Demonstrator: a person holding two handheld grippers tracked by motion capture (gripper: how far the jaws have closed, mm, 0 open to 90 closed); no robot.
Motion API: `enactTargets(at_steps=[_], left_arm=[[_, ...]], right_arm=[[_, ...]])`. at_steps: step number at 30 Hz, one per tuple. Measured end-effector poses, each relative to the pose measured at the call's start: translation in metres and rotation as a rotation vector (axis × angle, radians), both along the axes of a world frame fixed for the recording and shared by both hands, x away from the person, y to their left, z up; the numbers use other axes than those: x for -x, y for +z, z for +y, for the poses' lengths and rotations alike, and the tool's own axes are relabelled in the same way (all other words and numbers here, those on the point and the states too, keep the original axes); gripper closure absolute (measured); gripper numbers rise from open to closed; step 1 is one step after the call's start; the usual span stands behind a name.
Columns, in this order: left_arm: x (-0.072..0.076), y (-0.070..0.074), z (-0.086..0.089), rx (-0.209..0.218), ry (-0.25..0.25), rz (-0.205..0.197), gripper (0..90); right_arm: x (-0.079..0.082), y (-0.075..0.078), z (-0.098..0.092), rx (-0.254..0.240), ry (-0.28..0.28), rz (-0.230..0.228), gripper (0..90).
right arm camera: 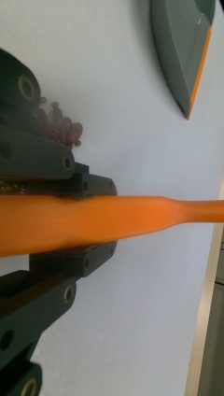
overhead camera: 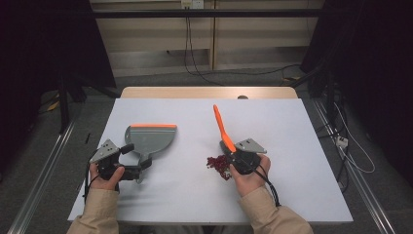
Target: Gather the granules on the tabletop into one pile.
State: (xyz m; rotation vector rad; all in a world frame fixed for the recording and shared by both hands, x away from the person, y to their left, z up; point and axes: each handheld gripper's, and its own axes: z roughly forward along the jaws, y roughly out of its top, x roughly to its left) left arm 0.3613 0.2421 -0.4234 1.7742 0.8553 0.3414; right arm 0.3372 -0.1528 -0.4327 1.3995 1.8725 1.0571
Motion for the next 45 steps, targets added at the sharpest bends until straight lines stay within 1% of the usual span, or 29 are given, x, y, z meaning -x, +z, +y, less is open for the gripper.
enactTargets(at_steps=[2, 4, 5, 10, 12, 13, 14, 17, 19, 21, 23, 25, 26, 27, 28, 29, 30, 32, 34, 36, 37, 39, 40, 42, 45], left_arm=[[0.000, 0.000, 0.000, 0.000, 0.000, 0.000, 4.2], [0.000, 0.000, 0.000, -0.003, -0.003, -0.001, 4.2], [0.000, 0.000, 0.000, -0.002, -0.003, 0.001, 4.2], [0.000, 0.000, 0.000, -0.004, -0.004, 0.000, 4.2], [-0.001, -0.001, -0.001, -0.005, -0.003, 0.003, 4.2], [-0.001, -0.001, -0.001, -0.006, -0.005, 0.003, 4.2], [-0.001, -0.001, -0.001, -0.006, -0.004, 0.003, 4.2], [-0.001, -0.001, -0.001, -0.005, -0.004, 0.003, 4.2], [0.000, -0.001, -0.001, -0.001, -0.002, 0.005, 4.2], [-0.001, -0.001, -0.001, -0.002, -0.001, 0.004, 4.2], [-0.001, -0.001, 0.000, -0.002, -0.002, 0.004, 4.2], [-0.001, -0.001, -0.001, -0.001, -0.001, 0.005, 4.2], [-0.001, -0.001, -0.001, -0.001, -0.003, 0.006, 4.2], [-0.001, -0.001, -0.001, -0.003, -0.004, 0.006, 4.2], [-0.001, -0.001, -0.001, -0.003, -0.004, 0.006, 4.2], [-0.001, -0.001, -0.001, -0.003, -0.004, 0.006, 4.2], [-0.001, -0.001, -0.001, -0.001, -0.002, 0.006, 4.2], [-0.001, -0.001, 0.000, -0.003, 0.000, 0.008, 4.2], [-0.001, -0.002, 0.000, -0.003, 0.001, 0.009, 4.2], [-0.001, -0.002, 0.000, -0.003, 0.001, 0.008, 4.2], [-0.001, -0.001, 0.000, -0.002, 0.001, 0.008, 4.2], [-0.001, -0.001, 0.000, -0.003, 0.000, 0.007, 4.2], [-0.001, -0.001, 0.000, -0.004, 0.001, 0.008, 4.2], [-0.001, -0.001, 0.000, -0.001, 0.002, 0.008, 4.2], [-0.002, -0.002, 0.000, -0.007, 0.002, 0.008, 4.2]], right_arm=[[0.000, 0.001, -0.002, -0.007, 0.006, -0.009, 71.2], [0.000, 0.002, -0.004, -0.033, 0.013, -0.009, 71.2], [0.000, 0.003, -0.005, -0.032, 0.016, -0.010, 71.2], [-0.002, 0.009, -0.016, -0.074, 0.054, -0.039, 71.2], [-0.004, 0.011, -0.021, -0.099, 0.089, -0.038, 71.2], [-0.005, 0.012, -0.022, -0.102, 0.093, -0.040, 71.2], [-0.005, 0.013, -0.023, -0.101, 0.098, -0.033, 71.2], [-0.008, 0.013, -0.026, -0.124, 0.129, -0.036, 71.2], [-0.011, 0.012, -0.029, -0.143, 0.163, -0.037, 71.2], [-0.013, 0.012, -0.031, -0.167, 0.184, -0.022, 71.2], [-0.014, 0.012, -0.032, -0.179, 0.217, -0.031, 71.2], [-0.015, 0.014, -0.033, -0.191, 0.265, -0.025, 71.2], [-0.016, 0.016, -0.033, -0.195, 0.318, -0.032, 71.2], [-0.016, 0.017, -0.033, -0.198, 0.340, -0.031, 71.2], [-0.017, 0.018, -0.033, -0.202, 0.380, -0.026, 71.2], [-0.018, 0.019, -0.034, -0.203, 0.433, -0.027, 71.2], [-0.019, 0.020, -0.034, -0.204, 0.457, -0.029, 71.2], [-0.021, 0.021, -0.034, -0.167, 0.546, -0.044, 71.2], [-0.022, 0.022, -0.034, -0.152, 0.573, -0.039, 71.2], [-0.023, 0.023, -0.035, -0.172, 0.599, -0.035, 71.2], [-0.025, 0.023, -0.036, -0.176, 0.631, -0.036, 71.2], [-0.026, 0.022, -0.038, -0.164, 0.663, -0.028, 71.3], [-0.028, 0.022, -0.039, -0.156, 0.696, -0.022, 71.2], [-0.030, 0.021, -0.042, -0.147, 0.740, -0.017, 71.2], [-0.032, 0.019, -0.047, -0.147, 0.802, -0.014, 71.2]])
